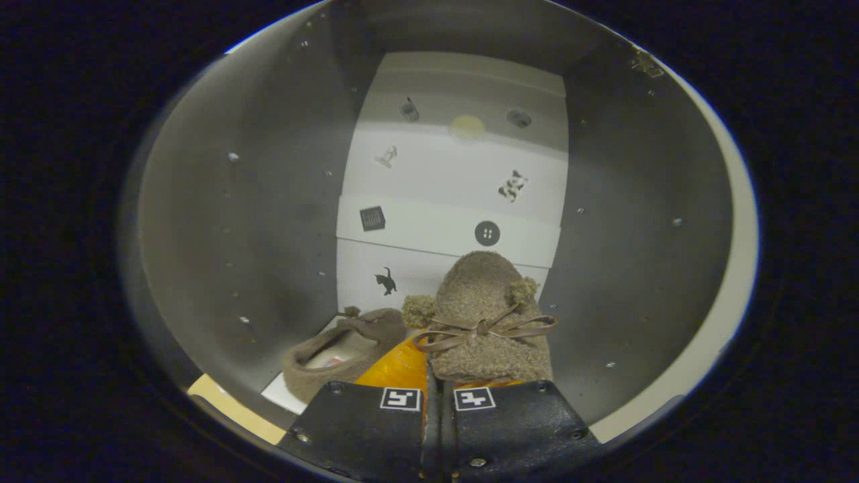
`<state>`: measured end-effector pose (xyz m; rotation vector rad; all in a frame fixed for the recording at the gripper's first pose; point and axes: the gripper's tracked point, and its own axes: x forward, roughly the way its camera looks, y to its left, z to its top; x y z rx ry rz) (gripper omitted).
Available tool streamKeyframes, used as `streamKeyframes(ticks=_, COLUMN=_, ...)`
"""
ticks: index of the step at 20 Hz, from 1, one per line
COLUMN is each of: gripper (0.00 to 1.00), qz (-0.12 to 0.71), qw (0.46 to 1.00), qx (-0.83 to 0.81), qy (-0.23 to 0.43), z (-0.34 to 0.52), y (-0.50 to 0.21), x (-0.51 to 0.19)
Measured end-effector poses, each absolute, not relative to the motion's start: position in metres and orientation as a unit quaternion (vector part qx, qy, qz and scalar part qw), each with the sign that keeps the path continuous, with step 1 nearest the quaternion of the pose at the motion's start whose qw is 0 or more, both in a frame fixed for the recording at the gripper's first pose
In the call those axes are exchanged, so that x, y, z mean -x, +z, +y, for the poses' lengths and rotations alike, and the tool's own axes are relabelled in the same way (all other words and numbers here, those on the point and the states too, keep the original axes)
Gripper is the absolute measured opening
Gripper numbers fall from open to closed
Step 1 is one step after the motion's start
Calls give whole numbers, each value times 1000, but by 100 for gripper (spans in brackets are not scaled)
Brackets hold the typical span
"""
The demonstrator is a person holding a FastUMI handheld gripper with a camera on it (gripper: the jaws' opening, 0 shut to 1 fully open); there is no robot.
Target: Open the shoe cabinet door, grab the shoes and put them into the shoe cabinet, then close the shoe cabinet door.
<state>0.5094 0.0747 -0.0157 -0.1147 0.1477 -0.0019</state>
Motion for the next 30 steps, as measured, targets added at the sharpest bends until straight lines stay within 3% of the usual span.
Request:
streamKeyframes(ticks=9, gripper=6, qz=193, qw=981, qx=-25, qy=-25, z=58, y=-84, x=-572)
streamKeyframes(ticks=15, gripper=16, qz=224, qw=974, qx=-31, qy=-21, z=64, y=-88, x=-570)
streamKeyframes(ticks=17, gripper=31, qz=209, qw=977, qx=-29, qy=-10, z=68, y=-80, x=-560)
streamKeyframes(ticks=20, gripper=69, qz=185, qw=983, qx=-7, qy=-10, z=69, y=-68, x=-532)
streamKeyframes(ticks=23, gripper=70, qz=148, qw=989, qx=-5, qy=-10, z=72, y=-52, x=-489)
streamKeyframes(ticks=26, gripper=92, qz=121, qw=993, qx=1, qy=1, z=81, y=-41, x=-444)
streamKeyframes(ticks=30, gripper=96, qz=88, qw=996, qx=-5, qy=16, z=92, y=-28, x=-367)
